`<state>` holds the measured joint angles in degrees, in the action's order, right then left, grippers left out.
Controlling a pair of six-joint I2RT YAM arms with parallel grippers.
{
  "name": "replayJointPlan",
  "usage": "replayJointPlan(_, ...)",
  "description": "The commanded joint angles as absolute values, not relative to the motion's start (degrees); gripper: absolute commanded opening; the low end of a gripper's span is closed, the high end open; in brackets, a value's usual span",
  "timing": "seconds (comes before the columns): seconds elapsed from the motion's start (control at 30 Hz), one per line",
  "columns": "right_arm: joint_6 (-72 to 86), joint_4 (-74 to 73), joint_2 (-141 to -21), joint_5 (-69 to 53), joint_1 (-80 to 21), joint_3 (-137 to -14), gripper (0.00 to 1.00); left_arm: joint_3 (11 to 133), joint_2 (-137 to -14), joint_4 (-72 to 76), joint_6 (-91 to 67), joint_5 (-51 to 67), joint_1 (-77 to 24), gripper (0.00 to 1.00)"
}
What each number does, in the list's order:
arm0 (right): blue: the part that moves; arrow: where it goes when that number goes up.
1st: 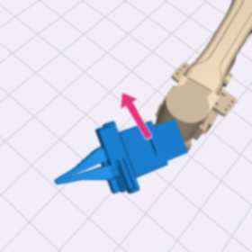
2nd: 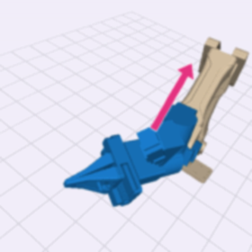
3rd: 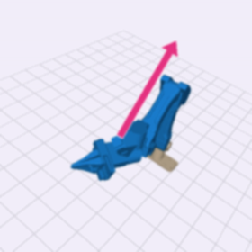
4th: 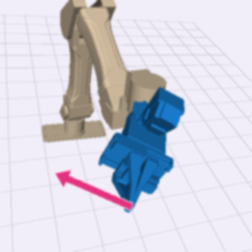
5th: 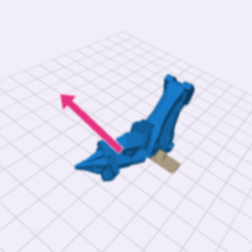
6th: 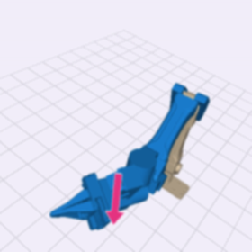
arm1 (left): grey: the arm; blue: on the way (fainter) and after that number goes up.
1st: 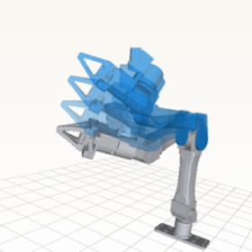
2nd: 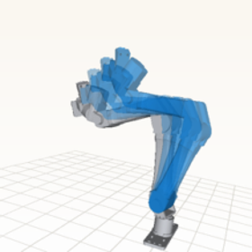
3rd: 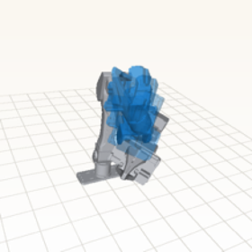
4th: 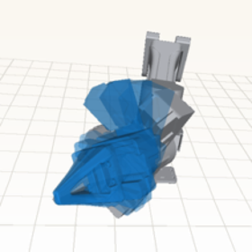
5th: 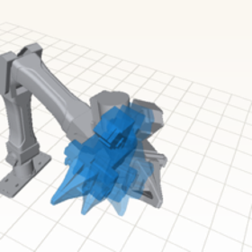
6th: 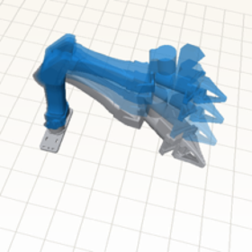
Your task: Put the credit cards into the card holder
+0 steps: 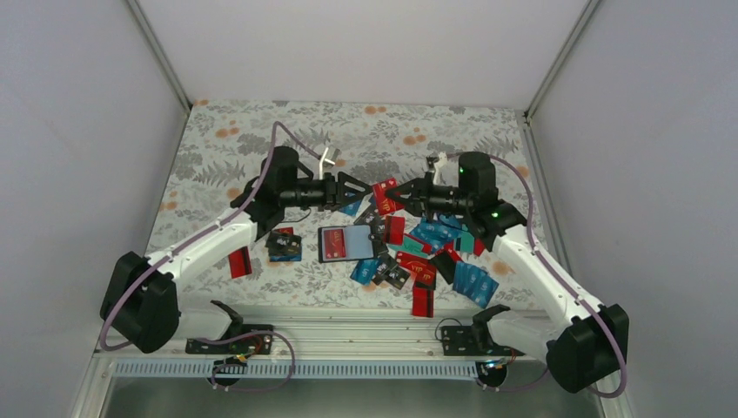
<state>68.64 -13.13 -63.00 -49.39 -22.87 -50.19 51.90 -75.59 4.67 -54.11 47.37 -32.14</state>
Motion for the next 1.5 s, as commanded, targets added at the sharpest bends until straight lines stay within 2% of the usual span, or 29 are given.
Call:
replayJointPlan(0.0,75.12,-3.39,-63.06,-46.81,-25.01,-50.36,0.04,48.52,-73.71,22.12,-68.7,45.18,-32.94,0.61)
replayJointPlan(0.23,77.45,1.57,-63.7,-45.23,-26.74,-50.67,0.04,46.91,-74.97,33.94,-76.4,44.43,-34.91,0.49)
replayJointPlan(0.37,78.39,2.79,-63.68,-44.68,-27.07,-50.9,0.04,46.69,-74.51,33.92,-77.3,43.19,-35.33,0.35)
replayJointPlan(0.63,79.0,5.58,-63.47,-44.12,-27.36,-50.04,0.04,47.12,-74.23,33.35,-77.61,42.54,-35.94,0.17)
replayJointPlan(0.77,78.69,6.25,-63.5,-44.03,-27.81,-50.01,0.04,47.84,-74.81,33.01,-77.56,42.3,-36.19,0.03)
replayJointPlan(0.9,77.07,4.67,-63.41,-43.95,-27.9,-50.28,0.04,48.12,-74.17,28.94,-76.14,40.52,-36.26,0.02)
replayJointPlan(0.93,73.76,2.54,-63.78,-43.97,-27.93,-50.49,0.11,48.41,-73.86,27.06,-74.65,40.1,-36.11,0.02)
replayJointPlan(1.03,65.48,-6.1,-64.64,-42.55,-27.9,-52.01,0.43,51.66,-72.3,12.41,-65.62,37.22,-35.03,0.02)
replayJointPlan(1.13,57.77,-13.18,-64.37,-39.15,-27.75,-51.11,0.6,52.66,-69.81,-0.81,-56.02,32.78,-33.17,0.02)
replayJointPlan(1.27,46.19,-19.84,-65.78,-37.14,-27.81,-48.85,0.61,49.64,-67.96,-9.61,-46.75,31.02,-29.92,0.02)
replayJointPlan(1.47,35.17,-22.81,-73.04,-39.52,-28.91,-46.55,0.52,42.94,-68.93,-14.0,-38.4,30.14,-27.69,0.02)
